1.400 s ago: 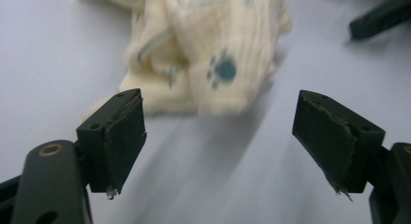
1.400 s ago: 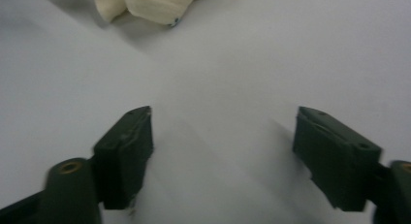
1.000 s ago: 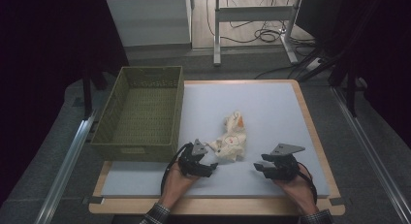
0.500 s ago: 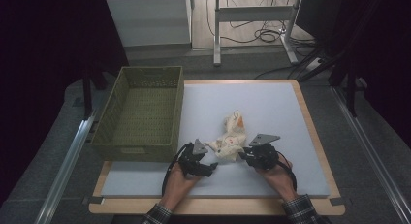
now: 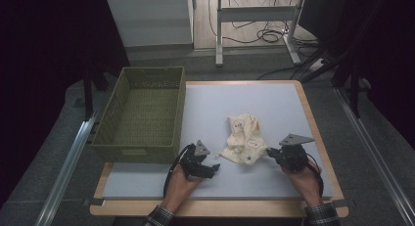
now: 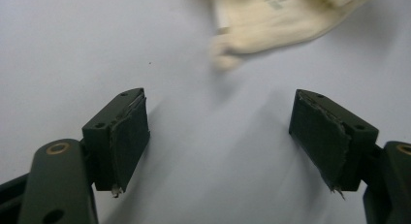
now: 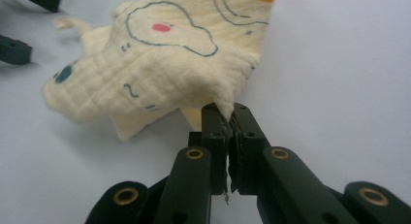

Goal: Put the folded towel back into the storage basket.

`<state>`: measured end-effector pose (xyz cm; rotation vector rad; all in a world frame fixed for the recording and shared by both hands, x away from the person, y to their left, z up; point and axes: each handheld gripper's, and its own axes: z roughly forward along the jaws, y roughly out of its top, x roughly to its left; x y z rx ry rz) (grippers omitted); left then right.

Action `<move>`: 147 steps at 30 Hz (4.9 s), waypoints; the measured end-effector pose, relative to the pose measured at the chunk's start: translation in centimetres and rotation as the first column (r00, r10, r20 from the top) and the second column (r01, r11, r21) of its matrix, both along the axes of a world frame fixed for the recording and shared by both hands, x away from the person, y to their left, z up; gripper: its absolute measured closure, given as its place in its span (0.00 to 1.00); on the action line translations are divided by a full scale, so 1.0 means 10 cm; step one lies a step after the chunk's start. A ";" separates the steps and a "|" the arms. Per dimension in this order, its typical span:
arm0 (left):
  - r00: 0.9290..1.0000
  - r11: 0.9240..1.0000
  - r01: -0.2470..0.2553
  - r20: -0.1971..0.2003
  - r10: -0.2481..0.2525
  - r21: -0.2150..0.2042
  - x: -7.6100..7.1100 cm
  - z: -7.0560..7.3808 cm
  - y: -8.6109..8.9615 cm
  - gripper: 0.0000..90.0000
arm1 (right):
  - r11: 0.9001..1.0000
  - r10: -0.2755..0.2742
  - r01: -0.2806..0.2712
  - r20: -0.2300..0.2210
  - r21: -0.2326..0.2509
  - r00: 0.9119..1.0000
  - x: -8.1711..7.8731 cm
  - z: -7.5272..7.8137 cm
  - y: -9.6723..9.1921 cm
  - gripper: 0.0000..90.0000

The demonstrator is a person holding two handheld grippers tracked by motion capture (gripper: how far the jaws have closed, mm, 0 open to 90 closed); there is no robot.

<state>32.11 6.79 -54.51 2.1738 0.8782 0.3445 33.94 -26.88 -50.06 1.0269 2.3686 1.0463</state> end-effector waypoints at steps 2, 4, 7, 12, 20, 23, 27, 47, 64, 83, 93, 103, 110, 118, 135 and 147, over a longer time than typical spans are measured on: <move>1.000 1.000 0.000 0.000 0.000 0.000 0.00 0.00 0.00 0.24 | 1.000 -0.020 0.020 -0.006 -0.001 1.000 0.01 0.00 -0.09 0.94; 1.000 1.000 -0.001 0.000 0.001 0.001 0.00 0.00 0.00 0.24 | 0.999 -0.042 0.042 -0.031 -0.018 0.999 0.02 -0.03 -0.15 0.87; 1.000 1.000 -0.001 0.000 0.001 0.001 0.00 0.00 0.00 0.24 | 0.998 -0.060 0.059 -0.035 -0.019 0.998 -0.01 -0.02 -0.23 0.83; 1.000 1.000 0.003 0.000 -0.003 0.001 0.00 0.00 0.00 0.25 | 0.998 -0.041 0.042 -0.029 0.039 0.999 -0.15 0.09 -0.34 0.80; 0.997 0.996 0.068 -0.019 -0.069 -0.059 0.04 0.06 -0.11 0.42 | 0.989 0.087 -0.080 -0.052 0.123 0.995 -0.31 0.35 -0.15 0.75; 0.995 0.992 0.102 0.001 -0.102 -0.070 0.09 0.15 -0.24 0.43 | 0.985 0.134 -0.127 -0.056 0.113 0.989 -0.30 0.39 0.05 0.72; 0.992 0.989 0.127 0.003 -0.128 -0.075 0.20 0.24 -0.42 0.45 | 0.982 0.180 -0.176 -0.063 0.063 0.982 -0.23 0.33 0.35 0.67; 0.994 0.993 0.107 0.015 -0.106 -0.056 0.23 0.30 -0.39 0.96 | 0.989 0.078 -0.073 0.032 -0.128 0.996 -0.16 0.16 0.18 0.95; 1.000 1.000 0.022 -0.002 -0.022 -0.016 -0.18 0.31 0.06 0.95 | 0.999 -0.010 0.010 0.022 -0.040 1.000 -0.24 0.20 -0.38 0.77; 0.994 0.996 -0.083 0.068 0.082 0.013 -0.13 0.24 0.06 0.37 | 0.999 -0.025 0.026 0.019 -0.020 1.000 0.31 0.16 -0.10 0.60; 0.988 0.989 -0.149 0.030 0.148 0.018 0.03 0.01 0.07 0.23 | 0.999 0.037 -0.036 -0.076 0.005 0.996 0.78 -0.16 0.23 0.61; 0.990 0.991 -0.137 -0.014 0.137 0.000 0.07 0.00 0.09 0.22 | 0.999 0.041 -0.040 -0.088 0.022 0.995 0.69 -0.04 0.27 0.97; 0.990 0.990 -0.138 -0.011 0.138 0.000 0.07 0.00 0.09 0.22 | 0.986 0.161 -0.160 -0.011 0.054 0.987 0.36 0.33 0.57 0.96; 0.990 0.990 -0.139 -0.012 0.139 -0.002 0.07 0.00 0.09 0.22 | 0.957 0.287 -0.289 -0.100 -0.004 0.953 0.10 -0.05 0.97 0.94; 0.991 0.991 -0.137 -0.013 0.137 -0.003 0.07 0.00 0.09 0.22 | 0.991 0.133 -0.131 -0.042 0.033 0.990 0.26 0.31 0.32 0.72; 0.990 0.991 -0.137 -0.013 0.137 -0.003 0.07 0.00 0.09 0.22 | 0.999 -0.042 0.042 -0.022 0.004 0.999 0.69 0.18 0.04 0.67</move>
